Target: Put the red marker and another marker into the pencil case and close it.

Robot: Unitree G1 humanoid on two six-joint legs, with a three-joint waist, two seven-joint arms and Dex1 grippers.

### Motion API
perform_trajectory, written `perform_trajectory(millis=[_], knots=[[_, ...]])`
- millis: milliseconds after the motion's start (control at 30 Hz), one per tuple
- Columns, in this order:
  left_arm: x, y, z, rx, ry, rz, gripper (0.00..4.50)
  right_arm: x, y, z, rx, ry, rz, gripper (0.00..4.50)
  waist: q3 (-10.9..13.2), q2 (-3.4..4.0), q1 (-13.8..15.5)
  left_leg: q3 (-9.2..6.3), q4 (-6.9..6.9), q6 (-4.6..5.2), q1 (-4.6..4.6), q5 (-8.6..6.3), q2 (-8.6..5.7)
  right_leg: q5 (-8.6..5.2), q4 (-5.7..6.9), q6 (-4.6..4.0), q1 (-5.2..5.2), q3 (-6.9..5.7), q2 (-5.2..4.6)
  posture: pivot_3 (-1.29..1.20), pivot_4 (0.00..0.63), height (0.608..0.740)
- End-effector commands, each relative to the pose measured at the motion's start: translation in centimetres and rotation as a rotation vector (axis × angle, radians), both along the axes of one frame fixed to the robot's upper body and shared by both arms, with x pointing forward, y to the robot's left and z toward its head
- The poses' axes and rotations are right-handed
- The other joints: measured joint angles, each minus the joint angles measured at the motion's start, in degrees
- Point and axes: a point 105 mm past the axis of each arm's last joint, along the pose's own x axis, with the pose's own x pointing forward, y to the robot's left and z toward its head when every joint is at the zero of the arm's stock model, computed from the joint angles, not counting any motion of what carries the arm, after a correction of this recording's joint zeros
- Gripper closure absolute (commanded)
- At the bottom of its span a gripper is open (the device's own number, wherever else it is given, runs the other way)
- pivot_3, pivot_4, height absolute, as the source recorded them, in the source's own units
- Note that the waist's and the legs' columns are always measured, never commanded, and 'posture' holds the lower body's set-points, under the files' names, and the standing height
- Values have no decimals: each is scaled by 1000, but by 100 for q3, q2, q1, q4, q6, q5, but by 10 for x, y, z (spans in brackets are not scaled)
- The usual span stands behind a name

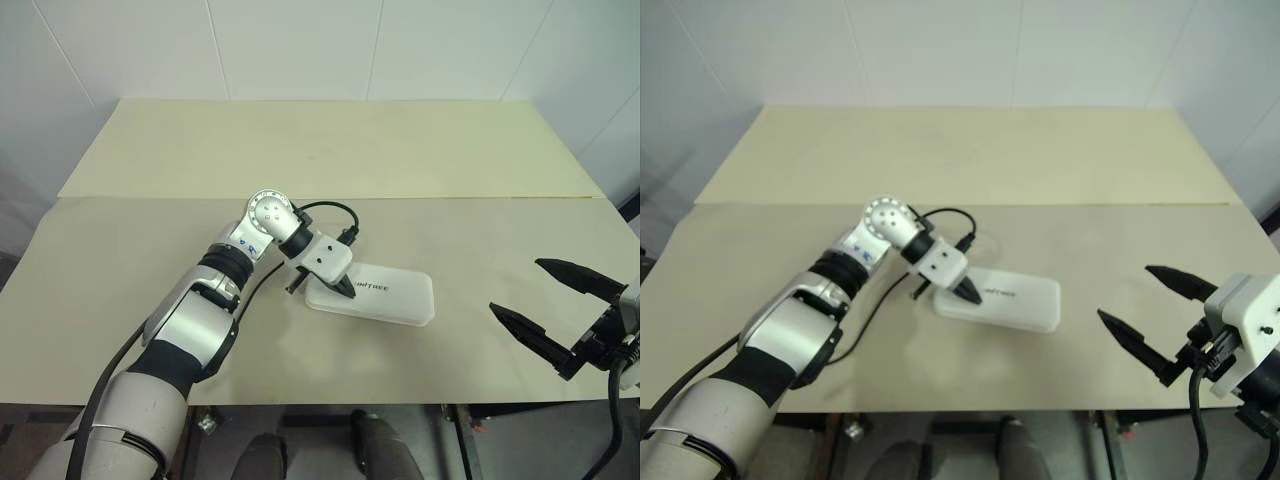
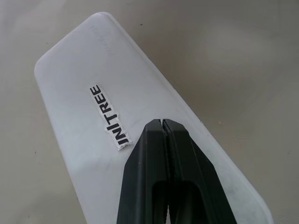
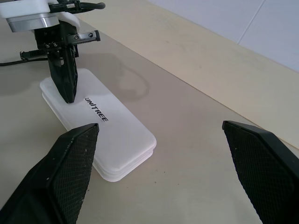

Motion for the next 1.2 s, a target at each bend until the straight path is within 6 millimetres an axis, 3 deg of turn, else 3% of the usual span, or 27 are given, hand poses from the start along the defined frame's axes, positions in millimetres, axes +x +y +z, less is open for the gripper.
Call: perform_trajectory(millis=[33, 433, 633, 967, 1200], knots=[[-6, 6, -13, 135, -22, -75, 4445, 0, -1, 6, -3, -42, -2, 0, 0, 0, 1, 0, 0, 0, 1, 0, 0, 0, -2, 0, 3, 0, 1, 0, 150, 740], [-4, 10, -18, 175, -55, -83, 4445, -1, -1, 4, 1, -49, -3, 0, -4, -4, -16, 6, 1, 5, 10, 2, 1, 0, -26, -2, 22, 11, 4, 0, 150, 740], [3, 6, 12, -53, 63, 34, 4445, -7, 3, 6, 9, -49, 74, 0, -3, -5, -19, 7, 1, 7, 8, 3, 1, 2, -26, -2, 21, 15, 7, 0, 150, 740], [23, 30, 43, -314, 210, 279, 4445, -8, 0, 2, -66, 60, 286, 0, -2, -5, -15, 7, 1, 14, 6, -1, 1, 10, -24, 14, 18, 16, 6, 0, 150, 740], [34, 56, 62, -504, 218, 423, 4445, 9, -9, 9, -92, 54, 287, 0, -3, -5, -21, 7, 0, 13, 7, -1, 2, 10, -17, 14, 11, 15, 5, 0, 150, 740]])
